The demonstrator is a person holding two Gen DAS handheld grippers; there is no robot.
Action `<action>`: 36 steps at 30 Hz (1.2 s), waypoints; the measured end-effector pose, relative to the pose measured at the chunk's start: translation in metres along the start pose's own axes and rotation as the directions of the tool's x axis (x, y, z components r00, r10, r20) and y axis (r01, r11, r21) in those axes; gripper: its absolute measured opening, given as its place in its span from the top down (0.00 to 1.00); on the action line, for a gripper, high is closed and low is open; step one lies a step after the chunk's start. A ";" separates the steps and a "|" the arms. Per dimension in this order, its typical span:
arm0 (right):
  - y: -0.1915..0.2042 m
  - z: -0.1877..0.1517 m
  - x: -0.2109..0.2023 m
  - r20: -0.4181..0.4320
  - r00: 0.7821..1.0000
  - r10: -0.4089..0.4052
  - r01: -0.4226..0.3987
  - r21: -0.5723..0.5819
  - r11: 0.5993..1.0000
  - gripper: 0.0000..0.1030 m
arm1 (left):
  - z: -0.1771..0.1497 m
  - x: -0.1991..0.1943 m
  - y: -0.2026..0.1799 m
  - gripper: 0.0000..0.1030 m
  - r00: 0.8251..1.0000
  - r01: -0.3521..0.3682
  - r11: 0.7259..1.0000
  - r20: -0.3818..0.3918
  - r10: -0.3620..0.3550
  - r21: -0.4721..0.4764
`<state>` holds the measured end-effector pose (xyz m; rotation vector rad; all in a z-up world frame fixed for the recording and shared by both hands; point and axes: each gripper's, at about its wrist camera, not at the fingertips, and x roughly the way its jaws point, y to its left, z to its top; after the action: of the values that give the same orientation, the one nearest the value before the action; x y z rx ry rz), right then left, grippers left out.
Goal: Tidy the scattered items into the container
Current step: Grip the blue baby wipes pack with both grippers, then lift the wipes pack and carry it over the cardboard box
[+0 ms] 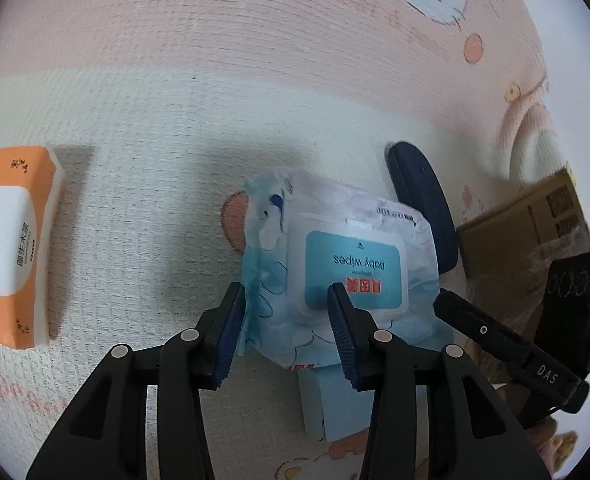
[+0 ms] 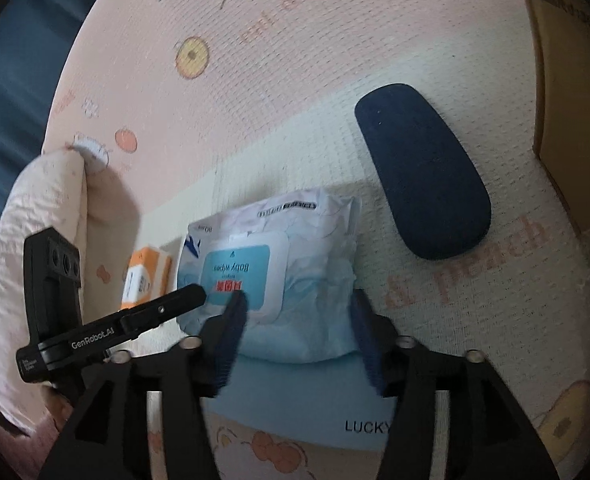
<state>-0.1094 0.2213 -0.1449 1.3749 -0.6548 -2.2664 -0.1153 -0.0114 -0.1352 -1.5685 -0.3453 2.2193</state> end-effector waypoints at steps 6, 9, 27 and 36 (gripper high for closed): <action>-0.012 0.005 0.025 -0.052 0.998 0.022 -0.017 0.082 0.996 0.43 | 0.008 0.005 0.013 0.40 1.000 -0.007 0.998 0.017 0.008 -0.069; -0.012 0.004 0.032 -0.046 0.999 0.028 -0.024 0.091 0.996 0.43 | 0.011 0.010 0.014 0.40 1.000 0.023 0.997 0.017 -0.022 -0.078; 0.013 0.005 0.013 0.037 0.999 -0.001 0.002 -0.046 0.999 0.49 | 0.006 -0.005 -0.017 0.51 0.996 0.049 0.998 0.078 -0.045 -0.048; 0.047 0.030 -0.044 0.158 0.987 -0.004 0.023 -0.119 0.993 0.49 | 0.027 -0.055 -0.057 0.52 0.980 0.095 0.995 0.173 -0.099 0.030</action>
<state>-0.1128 0.2135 -0.0742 1.1564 -0.5489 -2.4007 -0.1144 0.0150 -0.0562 -1.3199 -0.4372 2.2820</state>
